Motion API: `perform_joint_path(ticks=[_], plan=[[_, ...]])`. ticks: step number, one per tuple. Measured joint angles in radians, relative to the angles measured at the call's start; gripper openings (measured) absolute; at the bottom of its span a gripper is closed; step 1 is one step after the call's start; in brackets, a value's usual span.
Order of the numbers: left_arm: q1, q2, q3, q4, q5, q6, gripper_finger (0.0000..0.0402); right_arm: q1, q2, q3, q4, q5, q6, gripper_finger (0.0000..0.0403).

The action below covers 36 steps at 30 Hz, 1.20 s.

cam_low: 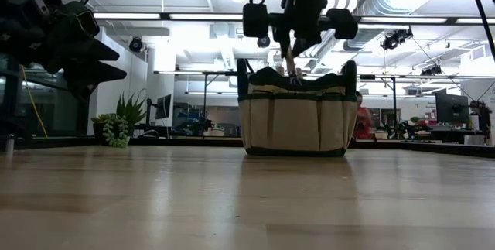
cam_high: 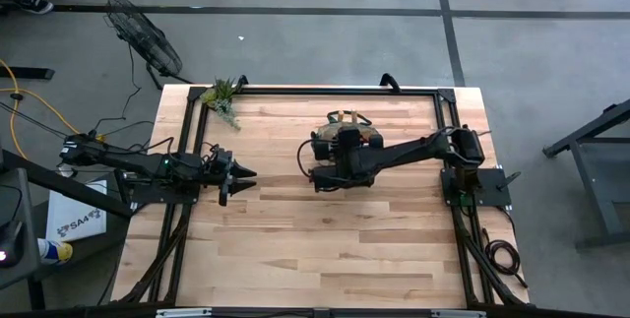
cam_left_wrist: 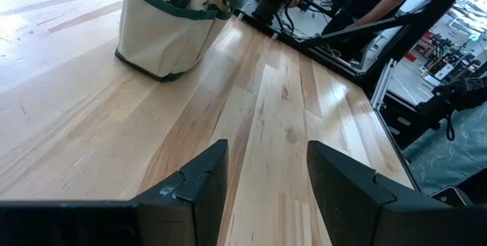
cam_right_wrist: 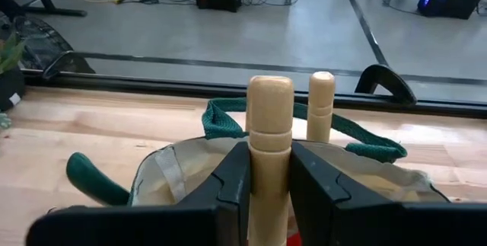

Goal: Pick & Place Garden tools in Gardening bag
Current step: Put the brown hand rake into the white gardening bag

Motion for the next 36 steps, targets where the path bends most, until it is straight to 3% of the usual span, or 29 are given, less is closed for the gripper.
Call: perform_joint_path(ticks=[36], plan=[[0.0,0.0,0.0,0.0,0.0,0.0,0.0175,0.046,0.0,0.0,-0.019,0.124,-0.001,0.0056]])
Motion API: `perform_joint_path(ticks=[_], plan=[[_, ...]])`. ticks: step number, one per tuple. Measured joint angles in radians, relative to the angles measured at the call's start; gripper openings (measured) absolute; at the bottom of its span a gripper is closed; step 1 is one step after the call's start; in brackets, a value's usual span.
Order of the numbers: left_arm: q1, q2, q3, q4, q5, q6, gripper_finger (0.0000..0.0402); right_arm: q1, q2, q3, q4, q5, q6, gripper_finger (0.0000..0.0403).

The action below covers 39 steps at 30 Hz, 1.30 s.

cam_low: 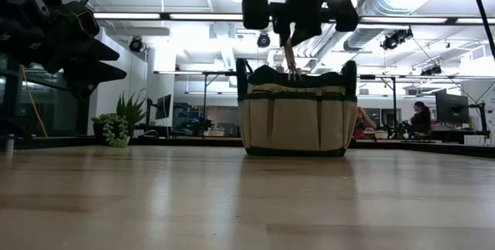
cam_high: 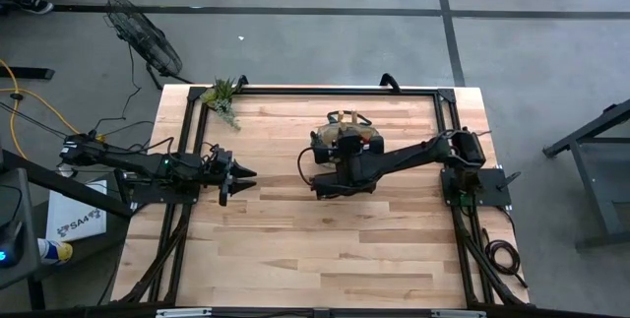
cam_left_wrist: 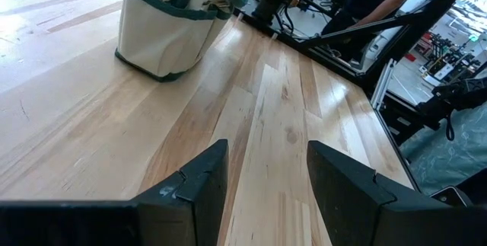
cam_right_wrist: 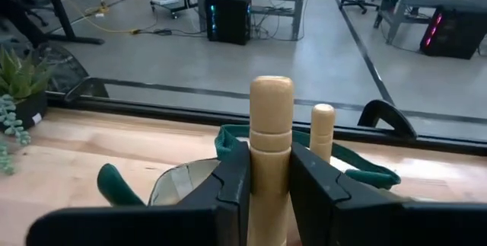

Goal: Pick & Place Garden tools in Gardening bag
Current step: Put the brown hand rake into the white gardening bag

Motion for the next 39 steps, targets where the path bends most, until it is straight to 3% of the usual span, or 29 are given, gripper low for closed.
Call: perform_joint_path(ticks=[9,26,34,39], plan=[[0.0,0.0,0.0,0.0,0.0,0.0,0.0175,0.0,0.061,0.0,-0.005,-0.019,0.051,0.0056],[0.0,0.0,0.0,0.0,0.0,0.0,0.0175,-0.033,0.061,0.0,-0.067,-0.086,0.063,0.0056],[0.0,0.0,0.0,0.0,0.0,0.0,0.0175,-0.035,0.057,0.0,-0.1,-0.17,0.061,0.0168],[0.0,0.0,0.0,0.0,0.0,0.0,0.0175,-0.035,0.034,0.0,-0.122,-0.182,0.061,0.0193]])
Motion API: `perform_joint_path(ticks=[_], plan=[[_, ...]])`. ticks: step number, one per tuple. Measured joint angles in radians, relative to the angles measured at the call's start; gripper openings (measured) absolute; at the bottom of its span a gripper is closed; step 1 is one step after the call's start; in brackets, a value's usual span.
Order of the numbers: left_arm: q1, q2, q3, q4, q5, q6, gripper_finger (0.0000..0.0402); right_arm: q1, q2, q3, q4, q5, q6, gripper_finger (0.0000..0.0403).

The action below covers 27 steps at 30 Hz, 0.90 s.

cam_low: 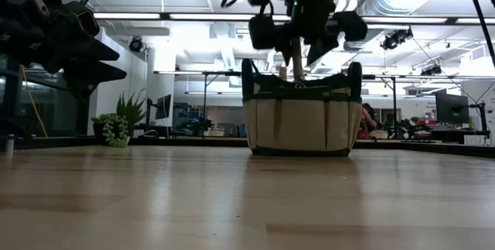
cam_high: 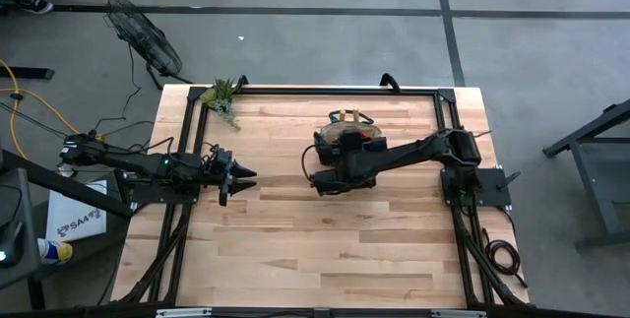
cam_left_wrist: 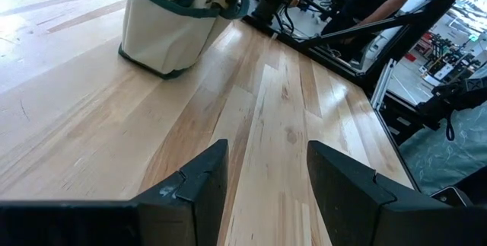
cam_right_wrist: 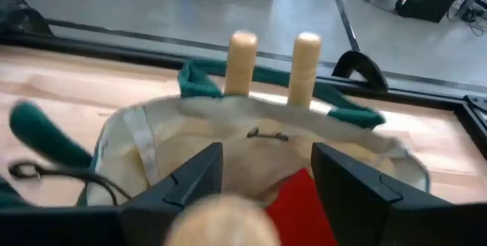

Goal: Pick & Place Garden tools in Gardening bag
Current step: Put the brown hand rake into the white gardening bag

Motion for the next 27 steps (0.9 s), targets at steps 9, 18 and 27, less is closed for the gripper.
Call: perform_joint_path(ticks=[9,18,27], plan=[[0.0,0.0,0.0,0.0,0.0,0.0,0.0175,-0.001,-0.114,0.0,-0.016,0.009,-0.042,0.0188],[0.0,0.0,0.0,0.0,0.0,0.0,0.0175,-0.001,-0.212,0.0,-0.019,-0.119,-0.087,0.0183],[0.0,0.0,0.0,0.0,0.0,0.0,0.0175,0.043,-0.22,0.0,0.114,-0.28,-0.243,0.0063]])
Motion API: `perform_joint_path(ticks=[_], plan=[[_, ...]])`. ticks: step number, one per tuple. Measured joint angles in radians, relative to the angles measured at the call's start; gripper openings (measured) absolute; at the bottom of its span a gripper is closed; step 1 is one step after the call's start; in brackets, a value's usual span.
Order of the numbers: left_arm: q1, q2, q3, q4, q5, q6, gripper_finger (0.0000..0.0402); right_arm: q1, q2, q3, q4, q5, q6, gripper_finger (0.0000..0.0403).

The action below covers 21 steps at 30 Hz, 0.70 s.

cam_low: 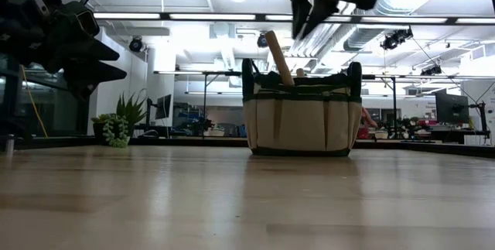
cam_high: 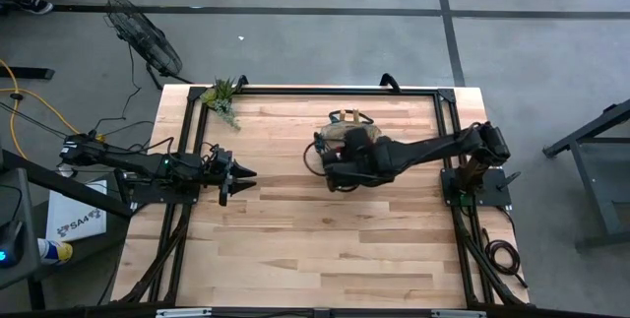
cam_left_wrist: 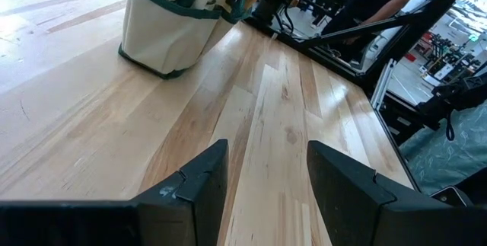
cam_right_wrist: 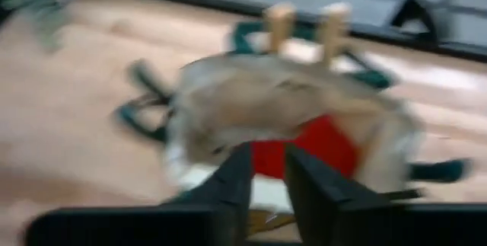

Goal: Pick & Place Garden tools in Gardening bag
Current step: Put the brown hand rake into the white gardening bag

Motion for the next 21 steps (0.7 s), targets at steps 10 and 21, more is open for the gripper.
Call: perform_joint_path(ticks=[10,21], plan=[[0.0,0.0,0.0,0.0,0.0,0.0,0.0175,-0.034,0.0,0.0,0.345,-0.088,-0.483,0.0002],[0.0,0.0,0.0,0.0,0.0,0.0,0.0175,-0.089,0.0,0.0,0.464,-0.433,-0.749,0.0002]])
